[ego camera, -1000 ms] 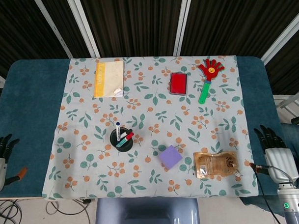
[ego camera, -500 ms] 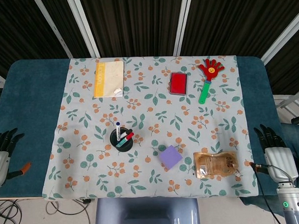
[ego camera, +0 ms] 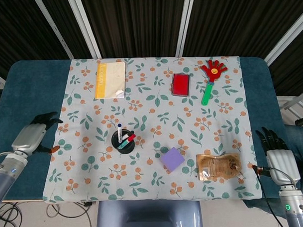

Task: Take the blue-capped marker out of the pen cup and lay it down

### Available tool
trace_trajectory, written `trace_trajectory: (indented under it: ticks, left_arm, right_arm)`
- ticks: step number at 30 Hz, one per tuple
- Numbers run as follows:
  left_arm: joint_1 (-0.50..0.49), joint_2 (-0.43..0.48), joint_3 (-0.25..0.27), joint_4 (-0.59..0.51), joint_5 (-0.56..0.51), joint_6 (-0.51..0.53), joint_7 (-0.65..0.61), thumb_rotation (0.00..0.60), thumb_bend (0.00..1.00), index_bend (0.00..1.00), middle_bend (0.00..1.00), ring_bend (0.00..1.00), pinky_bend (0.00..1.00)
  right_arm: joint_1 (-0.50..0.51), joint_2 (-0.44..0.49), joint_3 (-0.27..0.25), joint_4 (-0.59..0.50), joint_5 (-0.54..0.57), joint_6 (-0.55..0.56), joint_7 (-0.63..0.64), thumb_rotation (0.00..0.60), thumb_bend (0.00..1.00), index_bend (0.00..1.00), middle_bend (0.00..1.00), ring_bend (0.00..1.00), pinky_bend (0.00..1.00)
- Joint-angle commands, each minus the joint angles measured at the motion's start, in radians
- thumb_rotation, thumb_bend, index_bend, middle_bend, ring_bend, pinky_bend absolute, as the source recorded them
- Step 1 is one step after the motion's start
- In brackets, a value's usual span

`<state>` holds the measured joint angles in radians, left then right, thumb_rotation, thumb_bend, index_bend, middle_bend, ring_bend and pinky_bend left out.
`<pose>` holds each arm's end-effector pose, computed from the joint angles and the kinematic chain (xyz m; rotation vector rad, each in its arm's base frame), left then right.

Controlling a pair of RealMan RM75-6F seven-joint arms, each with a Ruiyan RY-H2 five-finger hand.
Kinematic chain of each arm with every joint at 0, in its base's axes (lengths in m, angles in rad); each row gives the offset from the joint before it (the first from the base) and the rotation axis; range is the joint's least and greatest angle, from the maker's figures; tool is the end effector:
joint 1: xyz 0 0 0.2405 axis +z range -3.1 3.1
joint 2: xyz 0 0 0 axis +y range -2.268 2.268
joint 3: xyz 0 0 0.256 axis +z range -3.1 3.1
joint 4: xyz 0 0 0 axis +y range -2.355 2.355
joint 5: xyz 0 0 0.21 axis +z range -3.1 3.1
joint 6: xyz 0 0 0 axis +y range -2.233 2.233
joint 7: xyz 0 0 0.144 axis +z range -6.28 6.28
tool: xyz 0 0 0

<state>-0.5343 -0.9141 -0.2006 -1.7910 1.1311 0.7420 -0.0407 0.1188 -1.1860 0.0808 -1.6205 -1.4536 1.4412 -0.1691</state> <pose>-0.2331 0.3117 0.1467 -1.6860 -1.2674 -0.7503 -0.3024 -0.1971 0.1375 1.4096 -0.8465 0.8333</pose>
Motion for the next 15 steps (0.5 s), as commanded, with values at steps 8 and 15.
trace_trajectory:
  ticks: [8, 15]
  left_arm:
    - [-0.312, -0.08, -0.033, 0.122, -0.299, -0.306, -0.066, 0.6, 0.19, 0.28, 0.03, 0.0, 0.0]
    - [-0.43, -0.16, 0.024, 0.156, -0.453, -0.281, -0.02, 0.6, 0.19, 0.3, 0.03, 0.0, 0.0]
  right_arm:
    - [-0.004, 0.0, -0.009, 0.007, -0.006, 0.0, 0.0, 0.6, 0.05, 0.07, 0.0, 0.03, 0.19]
    - [-0.008, 0.004, -0.01, 0.014, -0.007, 0.003, 0.011, 0.6, 0.05, 0.07, 0.0, 0.03, 0.19]
